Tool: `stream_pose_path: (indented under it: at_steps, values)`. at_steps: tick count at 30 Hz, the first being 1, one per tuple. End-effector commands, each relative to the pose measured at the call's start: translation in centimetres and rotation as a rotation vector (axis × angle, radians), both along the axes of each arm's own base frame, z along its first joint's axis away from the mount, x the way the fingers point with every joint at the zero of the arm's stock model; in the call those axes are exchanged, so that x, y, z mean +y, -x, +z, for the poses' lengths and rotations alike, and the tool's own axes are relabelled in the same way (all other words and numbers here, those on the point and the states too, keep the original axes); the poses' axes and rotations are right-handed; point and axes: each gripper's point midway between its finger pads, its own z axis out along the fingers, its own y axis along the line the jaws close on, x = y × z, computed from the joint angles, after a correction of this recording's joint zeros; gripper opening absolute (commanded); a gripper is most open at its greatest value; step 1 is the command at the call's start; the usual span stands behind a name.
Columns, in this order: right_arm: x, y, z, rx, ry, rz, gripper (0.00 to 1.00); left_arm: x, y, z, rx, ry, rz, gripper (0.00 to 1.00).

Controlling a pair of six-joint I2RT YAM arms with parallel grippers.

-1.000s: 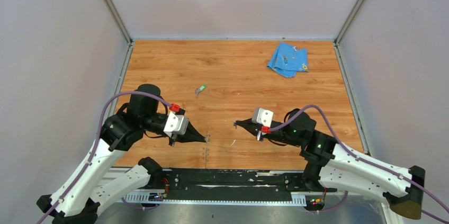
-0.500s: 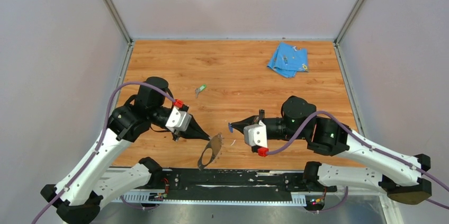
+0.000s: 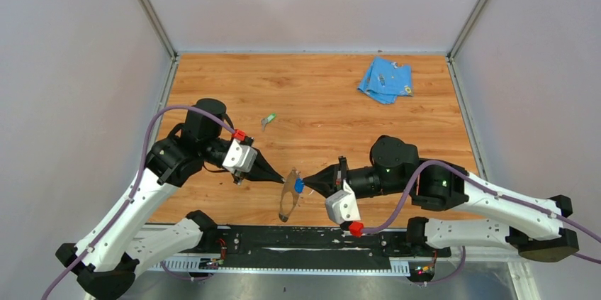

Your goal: Put the keys on the keyring

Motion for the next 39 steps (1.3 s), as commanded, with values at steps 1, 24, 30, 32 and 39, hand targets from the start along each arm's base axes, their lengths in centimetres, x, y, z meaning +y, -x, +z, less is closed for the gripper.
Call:
stream_pose_path:
  at_steps: [1,24,30,32,39]
  values:
    - [0.4,0.4,1.1,-0.038,-0.035,0.009,0.0,-0.2,0.1,1.5,-0.01,0.036,-0.015,0.0]
    - [1.9,0.3,0.8,-0.024,-0.035,-0.011,0.0,0.0,-0.1,1.1,-0.015,0.028,0.012,0.0]
    - [2.2,0.1,0.8,-0.011,-0.031,-0.024,0.0,0.0,-0.2,1.1,-0.021,0.027,0.018,0.0]
    - [2.3,0.0,0.9,-0.006,-0.033,-0.029,0.0,0.0,-0.2,1.0,-0.025,0.026,0.02,0.0]
    - [2.5,-0.1,1.0,0.003,-0.033,-0.035,0.0,0.1,-0.2,0.6,-0.034,0.024,0.031,0.0]
